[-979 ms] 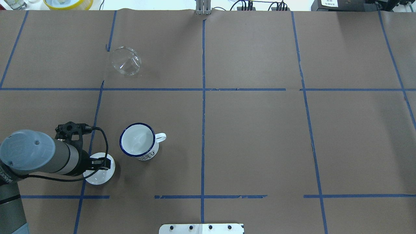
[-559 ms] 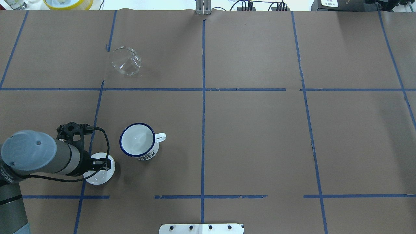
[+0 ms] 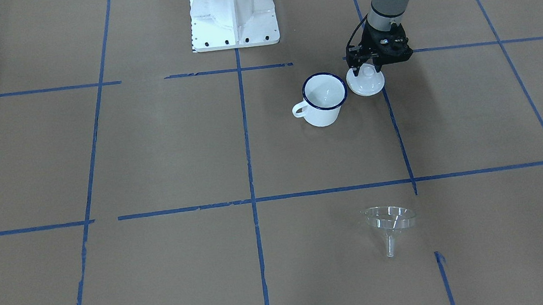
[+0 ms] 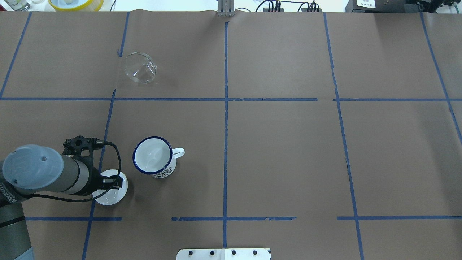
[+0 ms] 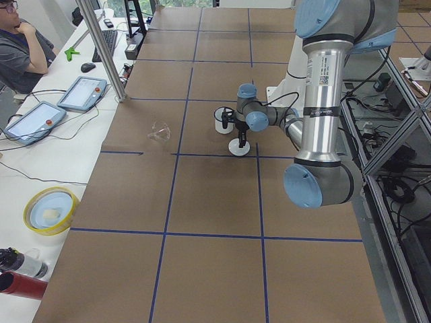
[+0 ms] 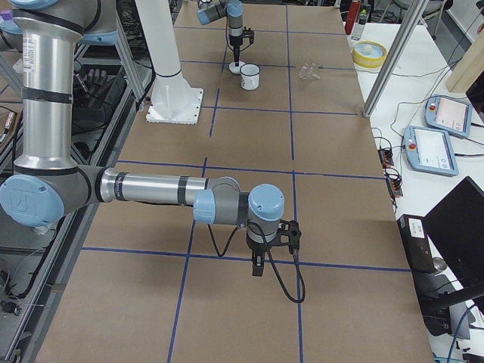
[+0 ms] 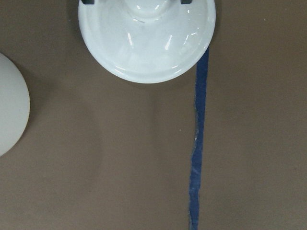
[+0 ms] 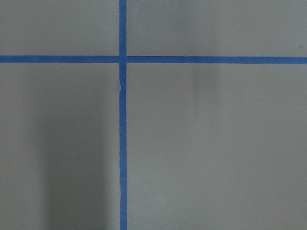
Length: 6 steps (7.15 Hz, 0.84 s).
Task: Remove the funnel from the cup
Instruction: 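Close the left gripper on the white funnel's stem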
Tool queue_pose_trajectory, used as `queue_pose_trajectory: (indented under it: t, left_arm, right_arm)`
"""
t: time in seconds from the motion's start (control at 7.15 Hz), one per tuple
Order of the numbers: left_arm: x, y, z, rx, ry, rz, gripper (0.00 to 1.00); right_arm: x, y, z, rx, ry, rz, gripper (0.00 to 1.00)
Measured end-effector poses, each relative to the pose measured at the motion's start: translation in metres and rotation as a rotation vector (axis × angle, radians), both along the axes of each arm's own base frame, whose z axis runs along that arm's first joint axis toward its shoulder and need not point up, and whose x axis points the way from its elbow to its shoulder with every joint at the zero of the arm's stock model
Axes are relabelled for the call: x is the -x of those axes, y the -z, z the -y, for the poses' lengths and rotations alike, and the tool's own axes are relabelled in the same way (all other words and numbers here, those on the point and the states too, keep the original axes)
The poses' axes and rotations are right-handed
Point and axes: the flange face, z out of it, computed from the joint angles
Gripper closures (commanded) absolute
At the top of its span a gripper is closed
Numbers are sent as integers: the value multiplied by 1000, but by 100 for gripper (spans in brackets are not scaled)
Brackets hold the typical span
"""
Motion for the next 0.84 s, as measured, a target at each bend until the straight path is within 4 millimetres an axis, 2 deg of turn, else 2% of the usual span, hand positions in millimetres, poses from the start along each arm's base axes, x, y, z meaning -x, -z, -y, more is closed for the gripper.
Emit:
queue_pose_trajectory:
  t: [0.14,0.28,0.42,0.84]
  left_arm:
    - [0,0,0,0,0,-1,58]
    - [0,1,0,-1,-1,-3,87]
    - [0,3,1,-2,0,-5,100]
    - [8,11,3,-8,12,-18,100]
  right_arm:
    - [0,0,0,0,0,0,0]
    - [0,0,0,0,0,0,0]
    - [0,0,0,0,0,0,0]
    - [0,0,0,0,0,0,0]
